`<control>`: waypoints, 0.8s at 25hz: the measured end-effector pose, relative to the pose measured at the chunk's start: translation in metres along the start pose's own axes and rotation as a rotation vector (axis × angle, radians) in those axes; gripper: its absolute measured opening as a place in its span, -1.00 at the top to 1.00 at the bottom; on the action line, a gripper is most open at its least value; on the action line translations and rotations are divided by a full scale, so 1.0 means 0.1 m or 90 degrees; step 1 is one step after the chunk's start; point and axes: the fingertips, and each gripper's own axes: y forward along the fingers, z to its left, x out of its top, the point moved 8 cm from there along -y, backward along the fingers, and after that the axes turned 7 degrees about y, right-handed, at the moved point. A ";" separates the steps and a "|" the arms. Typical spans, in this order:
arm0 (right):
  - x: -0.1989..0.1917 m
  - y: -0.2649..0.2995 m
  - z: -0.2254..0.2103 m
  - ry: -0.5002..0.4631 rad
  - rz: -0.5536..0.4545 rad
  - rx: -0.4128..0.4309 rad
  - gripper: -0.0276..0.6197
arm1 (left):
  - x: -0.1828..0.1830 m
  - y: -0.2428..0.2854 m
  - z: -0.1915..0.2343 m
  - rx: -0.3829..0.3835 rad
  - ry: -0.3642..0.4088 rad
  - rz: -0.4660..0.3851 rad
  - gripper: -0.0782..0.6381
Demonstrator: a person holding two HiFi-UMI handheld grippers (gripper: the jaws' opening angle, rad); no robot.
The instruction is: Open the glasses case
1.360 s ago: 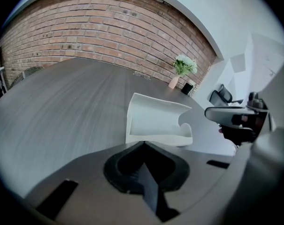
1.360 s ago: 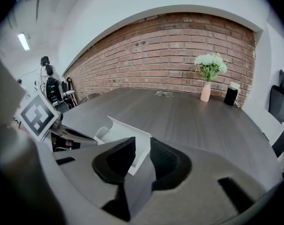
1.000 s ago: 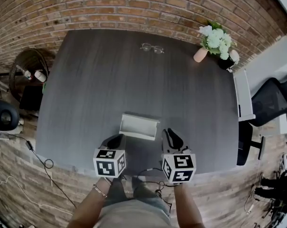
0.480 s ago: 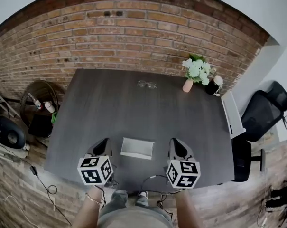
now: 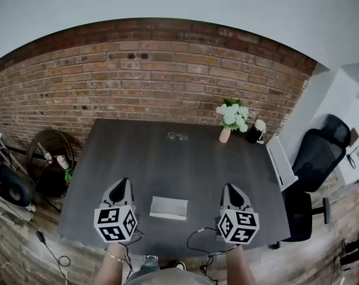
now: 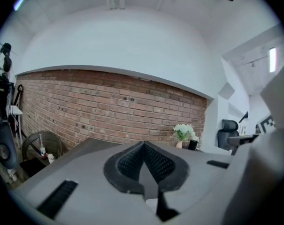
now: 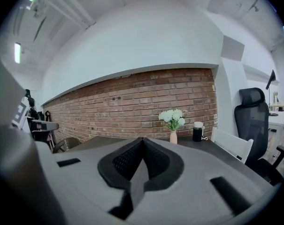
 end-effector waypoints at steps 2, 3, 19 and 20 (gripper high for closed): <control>0.02 -0.03 -0.06 0.007 -0.008 -0.010 0.91 | 0.06 0.01 0.02 0.005 0.005 -0.014 0.79; 0.03 -0.05 -0.09 0.011 -0.009 -0.015 0.91 | 0.08 0.02 0.03 0.005 0.004 -0.018 0.79; -0.08 -0.14 -0.11 0.004 0.014 -0.043 0.91 | -0.04 0.09 0.08 -0.011 -0.014 0.006 0.79; -0.08 -0.14 -0.10 0.004 0.014 -0.042 0.91 | -0.05 0.09 0.08 -0.012 -0.016 0.008 0.79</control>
